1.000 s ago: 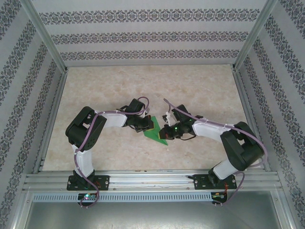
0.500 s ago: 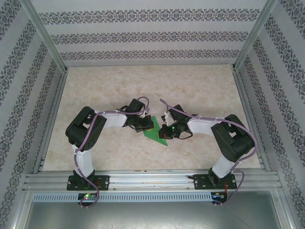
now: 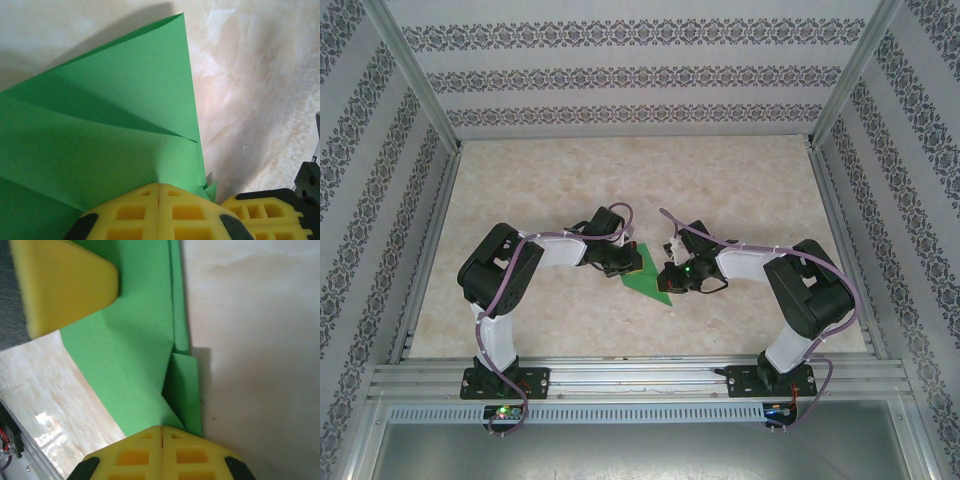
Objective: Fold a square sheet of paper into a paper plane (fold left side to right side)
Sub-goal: Fourth fold the wing at the center of the table.
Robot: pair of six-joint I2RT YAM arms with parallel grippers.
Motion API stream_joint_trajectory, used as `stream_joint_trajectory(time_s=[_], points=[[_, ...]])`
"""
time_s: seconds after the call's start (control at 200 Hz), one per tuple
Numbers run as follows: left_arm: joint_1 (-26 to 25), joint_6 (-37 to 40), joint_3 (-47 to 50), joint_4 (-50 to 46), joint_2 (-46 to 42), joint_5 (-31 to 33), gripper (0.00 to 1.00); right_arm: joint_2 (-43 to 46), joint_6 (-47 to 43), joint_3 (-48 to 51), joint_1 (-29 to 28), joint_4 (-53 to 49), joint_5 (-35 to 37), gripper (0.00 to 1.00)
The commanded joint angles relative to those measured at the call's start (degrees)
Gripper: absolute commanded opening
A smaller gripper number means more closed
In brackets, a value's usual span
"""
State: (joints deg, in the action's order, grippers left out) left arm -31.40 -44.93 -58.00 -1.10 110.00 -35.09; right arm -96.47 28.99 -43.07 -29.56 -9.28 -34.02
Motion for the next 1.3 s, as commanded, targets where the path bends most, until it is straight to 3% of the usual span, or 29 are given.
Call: stream_joint_trajectory(time_s=[0.0, 0.385, 0.819, 0.989, 1.294], points=[[0.1, 2.0, 0.6, -6.7, 3.1, 6.3, 0.00, -1.5, -1.1, 1.7, 0.6, -1.4, 0.3, 0.00], [0.3, 4.1, -2.1, -5.7, -1.4, 5.2, 0.01, -2.5, -1.5, 3.1, 0.2, -4.8, 5.3, 0.00], [-2.5, 1.5, 5.7, 11.3, -10.2, -1.2, 0.00, -3.5, -0.4, 1.8, -1.0, -7.8, 10.6, 0.00], [-4.6, -1.6, 8.3, 16.7, -9.0, -1.7, 0.00, -3.5, -0.7, 1.2, -1.3, -8.7, 11.3, 0.00], [-5.3, -3.5, 7.8, 16.8, -4.1, -0.9, 0.00, -3.6, -1.1, 0.6, -1.7, -10.1, 12.4, 0.00]])
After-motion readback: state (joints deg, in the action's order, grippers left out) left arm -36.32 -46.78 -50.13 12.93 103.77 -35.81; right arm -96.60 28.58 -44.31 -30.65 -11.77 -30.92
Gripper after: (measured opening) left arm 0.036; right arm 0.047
